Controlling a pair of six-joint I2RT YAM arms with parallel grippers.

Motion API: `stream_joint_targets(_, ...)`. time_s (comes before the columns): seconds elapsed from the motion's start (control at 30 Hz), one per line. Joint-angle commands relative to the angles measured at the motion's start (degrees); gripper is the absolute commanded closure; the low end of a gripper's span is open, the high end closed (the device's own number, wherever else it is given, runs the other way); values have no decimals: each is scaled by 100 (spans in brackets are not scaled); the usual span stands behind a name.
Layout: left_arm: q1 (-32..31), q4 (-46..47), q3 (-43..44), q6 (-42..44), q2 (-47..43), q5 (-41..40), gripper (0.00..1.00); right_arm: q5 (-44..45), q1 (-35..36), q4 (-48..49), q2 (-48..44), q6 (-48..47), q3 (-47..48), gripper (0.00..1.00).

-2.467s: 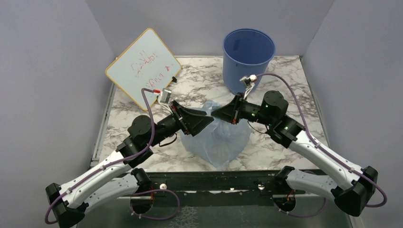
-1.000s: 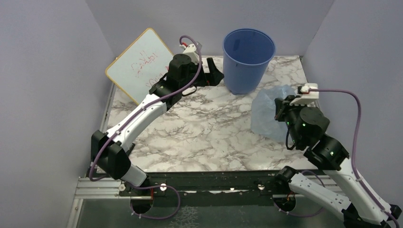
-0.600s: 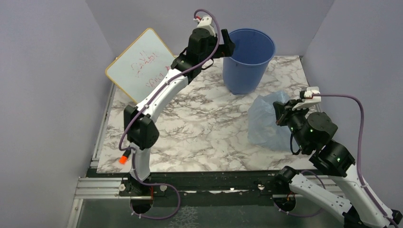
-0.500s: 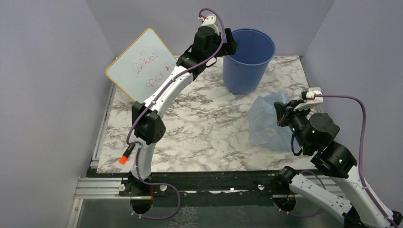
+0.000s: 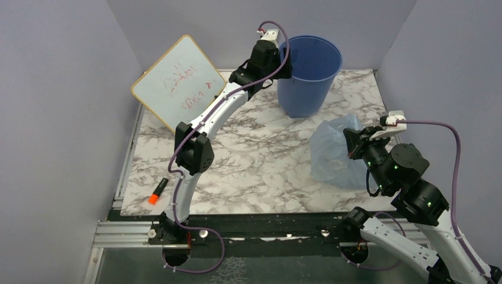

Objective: Put the trash bags into the trash bin
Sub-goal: Move the trash bin to the center of the board.

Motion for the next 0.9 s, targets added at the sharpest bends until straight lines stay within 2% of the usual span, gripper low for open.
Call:
stream_joint_targets(0.0, 20, -739, 120, 644, 245, -175, 26, -147, 14, -121, 95, 6, 227, 97)
stream_joint_targets(0.27, 22, -875, -358, 797, -64, -625, 42, -221, 14, -129, 143, 39, 265, 96)
stream_joint_targets(0.33, 22, -883, -477, 787, -160, -738, 52, -195, 15, -134, 119, 53, 276, 96)
stream_joint_targets(0.57, 66, -893, -1099, 738, -660, -1339, 100, -128, 14, -51, 38, 77, 249, 96)
stream_joint_targets(0.73, 268, -852, -1921, 524, -1305, -1169, 100, -158, 14, -28, 43, 71, 245, 96)
stream_joint_targets(0.87, 348, -785, -2882, 403, -2187, -905, 100, -134, 14, -37, 76, 78, 249, 96)
